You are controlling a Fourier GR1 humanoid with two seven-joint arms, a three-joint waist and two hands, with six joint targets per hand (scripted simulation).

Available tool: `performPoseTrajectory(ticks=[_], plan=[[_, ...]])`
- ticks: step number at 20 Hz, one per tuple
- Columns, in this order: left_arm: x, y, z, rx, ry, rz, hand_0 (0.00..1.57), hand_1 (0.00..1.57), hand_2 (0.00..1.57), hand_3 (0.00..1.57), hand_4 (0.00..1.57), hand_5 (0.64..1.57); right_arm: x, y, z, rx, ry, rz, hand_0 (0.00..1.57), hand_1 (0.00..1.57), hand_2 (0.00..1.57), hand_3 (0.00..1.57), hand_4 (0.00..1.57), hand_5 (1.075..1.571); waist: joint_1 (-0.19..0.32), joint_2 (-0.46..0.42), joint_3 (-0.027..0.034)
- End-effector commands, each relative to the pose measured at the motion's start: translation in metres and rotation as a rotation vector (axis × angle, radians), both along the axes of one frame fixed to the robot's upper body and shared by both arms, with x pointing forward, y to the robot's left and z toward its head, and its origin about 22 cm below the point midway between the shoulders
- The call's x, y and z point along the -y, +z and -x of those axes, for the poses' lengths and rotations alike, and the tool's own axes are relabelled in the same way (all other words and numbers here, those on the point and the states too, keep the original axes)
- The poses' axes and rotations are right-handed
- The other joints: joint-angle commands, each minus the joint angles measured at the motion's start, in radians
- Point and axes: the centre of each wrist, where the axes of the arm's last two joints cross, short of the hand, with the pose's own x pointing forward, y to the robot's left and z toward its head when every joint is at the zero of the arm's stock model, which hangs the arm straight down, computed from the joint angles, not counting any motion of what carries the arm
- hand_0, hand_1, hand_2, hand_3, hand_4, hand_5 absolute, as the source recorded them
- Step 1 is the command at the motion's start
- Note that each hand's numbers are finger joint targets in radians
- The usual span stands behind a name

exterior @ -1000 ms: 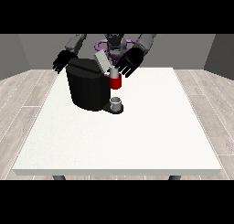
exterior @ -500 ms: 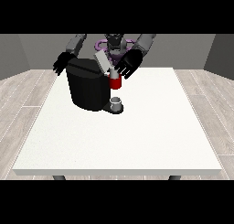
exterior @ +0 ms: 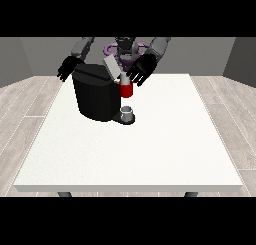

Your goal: Insert the coffee pod into the coffee machine and close the lid

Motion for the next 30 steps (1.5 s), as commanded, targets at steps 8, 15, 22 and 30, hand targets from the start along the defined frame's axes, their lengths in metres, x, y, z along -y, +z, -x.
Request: performPoseTrajectory(ticks=[8, 15, 22, 30], plan=[[-0.017, 0.014, 0.001, 0.034, -0.013, -0.047, 1.06, 1.06, 1.12, 0.95, 0.36, 1.571, -0.017, 0.022, -0.006, 0.041, 0.007, 0.006, 0.0, 0.0, 0.0, 0.0, 0.46, 1.571, 0.003, 0.036, -0.0017], [-0.011, 0.015, 0.002, 0.012, -0.055, -0.149, 0.0, 0.0, 0.0, 0.0, 0.0, 1.571, -0.005, 0.004, -0.008, 0.056, -0.016, -0.013, 0.0, 0.0, 0.0, 0.0, 0.41, 1.571, 0.02, 0.061, -0.0012], [0.004, 0.004, 0.002, -0.033, -0.079, -0.176, 0.0, 0.0, 0.0, 0.0, 0.0, 1.571, 0.009, -0.007, -0.006, -0.015, -0.068, -0.009, 0.0, 0.0, 0.0, 0.0, 0.34, 1.571, 0.05, -0.012, -0.0012], [0.018, -0.033, 0.005, -0.102, -0.102, -0.164, 0.0, 0.0, 0.0, 0.0, 0.0, 1.571, 0.019, -0.03, 0.006, -0.085, -0.101, -0.026, 0.0, 0.0, 0.0, 0.0, 0.36, 1.571, 0.085, -0.113, -0.0013]])
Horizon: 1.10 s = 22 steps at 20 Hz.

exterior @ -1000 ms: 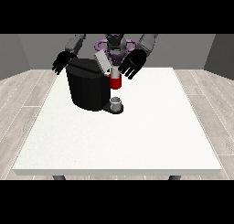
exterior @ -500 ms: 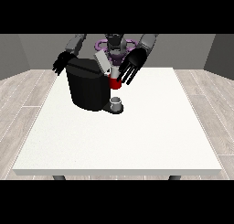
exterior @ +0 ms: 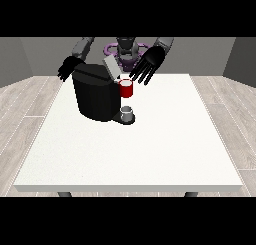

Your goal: Insert the coffee pod into the coffee machine and close the lid

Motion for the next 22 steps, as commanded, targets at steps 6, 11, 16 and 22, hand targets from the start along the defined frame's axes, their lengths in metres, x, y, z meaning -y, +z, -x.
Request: performPoseTrajectory(ticks=[6, 11, 16, 22], plan=[[0.003, -0.06, 0.01, -0.126, -0.017, 0.123, 0.0, 0.0, 0.0, 0.0, 0.0, 1.571, 0.017, -0.017, 0.016, -0.099, -0.035, -0.042, 0.0, 0.0, 0.0, 0.0, 0.39, 1.571, 0.064, -0.15, -0.0008], [0.011, -0.079, 0.012, -0.137, -0.005, 0.507, 0.0, 0.0, 0.0, 0.0, 0.08, 1.571, 0.022, -0.035, 0.028, -0.112, -0.08, -0.032, 0.0, 0.0, 0.0, 0.0, 0.4, 1.571, 0.12, -0.195, -0.0014], [-0.012, -0.166, 0.046, -0.241, 0.079, 0.76, 0.0, 0.0, 0.0, 0.0, 0.0, 1.571, 0.041, -0.042, 0.055, -0.171, -0.055, 0.003, 0.0, 0.0, 0.0, 0.0, 0.49, 1.571, 0.136, -0.326, -0.0021], [-0.019, -0.219, 0.078, -0.332, 0.106, 0.929, 0.0, 0.0, 0.0, 0.0, 0.14, 1.571, 0.056, -0.023, 0.052, -0.13, 0.045, 0.034, 0.0, 0.0, 0.0, 0.0, 0.37, 1.571, 0.204, -0.412, -0.0013]])
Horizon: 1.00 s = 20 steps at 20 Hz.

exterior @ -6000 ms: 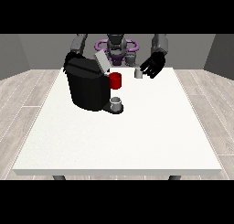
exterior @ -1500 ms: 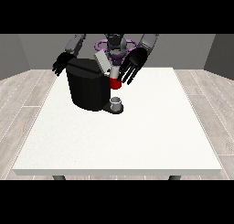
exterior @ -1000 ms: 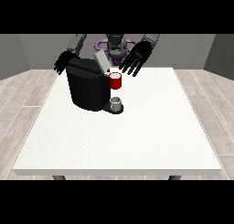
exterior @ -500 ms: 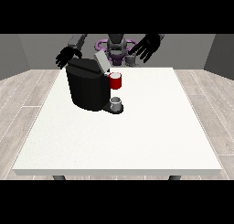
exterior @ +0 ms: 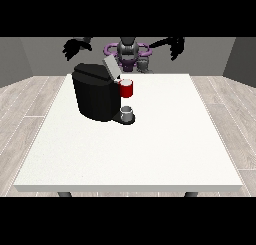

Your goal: Insert the coffee pod into the coffee machine and close the lid

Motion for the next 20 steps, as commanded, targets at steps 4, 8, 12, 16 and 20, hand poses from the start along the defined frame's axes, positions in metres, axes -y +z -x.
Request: performPoseTrajectory(ticks=[4, 8, 12, 16, 20], plan=[[0.008, -0.049, 0.032, -0.123, 0.016, 0.184, 0.0, 0.0, 0.0, 0.0, 0.0, 1.571, 0.015, 0.031, -0.012, 0.041, 0.078, 0.057, 0.0, 0.0, 0.0, 0.0, 0.0, 1.571, 0.097, -0.086, 0.0007], [0.003, -0.052, 0.039, -0.102, 0.059, 0.224, 0.0, 0.0, 0.0, 0.0, 0.0, 1.571, 0.004, 0.07, -0.029, 0.096, 0.187, 0.042, 0.0, 0.0, 0.0, 0.0, 0.0, 1.571, 0.072, -0.048, 0.0004], [-0.008, -0.065, 0.056, -0.119, 0.064, 0.264, 0.0, 0.0, 0.0, 0.0, 0.14, 1.571, -0.031, 0.068, -0.028, 0.085, 0.246, 0.072, 0.0, 0.0, 0.0, 0.0, 0.0, 1.571, 0.106, -0.061, 0.0003], [0.005, -0.046, 0.053, -0.079, 0.049, 0.297, 0.0, 0.0, 0.0, 0.0, 0.0, 1.571, -0.003, 0.069, -0.035, 0.102, 0.274, 0.109, 0.0, 0.0, 0.0, 0.0, 0.24, 1.571, 0.143, -0.012, 0.0009], [-0.004, -0.044, 0.067, -0.052, 0.051, 0.289, 0.0, 0.0, 0.0, 0.0, 0.22, 1.571, -0.045, 0.085, -0.043, 0.143, 0.32, 0.1, 0.0, 0.0, 0.0, 0.0, 0.0, 1.571, 0.13, 0.014, 0.0007]])
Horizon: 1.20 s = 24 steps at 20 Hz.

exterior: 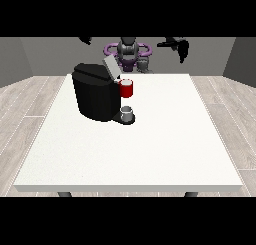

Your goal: Insert the coffee pod into the coffee machine and close the lid

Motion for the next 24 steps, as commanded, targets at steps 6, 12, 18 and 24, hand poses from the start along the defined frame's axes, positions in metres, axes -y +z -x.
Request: performPoseTrajectory(ticks=[6, 12, 18, 24], plan=[[0.011, 0.027, 0.012, 0.083, -0.008, 0.029, 0.0, 0.0, 0.0, 0.0, 0.0, 1.571, -0.002, 0.006, -0.027, 0.047, 0.008, -0.035, 0.0, 0.0, 0.0, 0.0, 0.0, 1.571, 0.046, 0.113, 0.0001], [0.002, 0.031, 0.03, 0.079, 0.019, 0.045, 0.0, 0.0, 0.0, 0.0, 0.0, 1.571, -0.011, 0.007, -0.044, 0.021, 0.007, -0.061, 0.0, 0.0, 0.0, 0.0, 0.0, 1.571, 0.039, 0.147, 0.0], [0.0, 0.034, 0.04, 0.112, 0.064, 0.017, 0.0, 0.0, 0.0, 0.0, 0.0, 1.571, -0.008, 0.007, -0.057, 0.034, 0.049, -0.028, 0.0, 0.0, 0.0, 0.0, 0.0, 1.571, 0.009, 0.21, -0.0001], [-0.011, 0.035, 0.051, 0.135, 0.079, 0.004, 0.0, 0.0, 0.0, 0.0, 0.0, 1.571, -0.026, 0.012, -0.068, 0.034, 0.077, 0.003, 0.0, 0.0, 0.0, 0.0, 0.0, 1.571, 0.012, 0.213, -0.0001]])
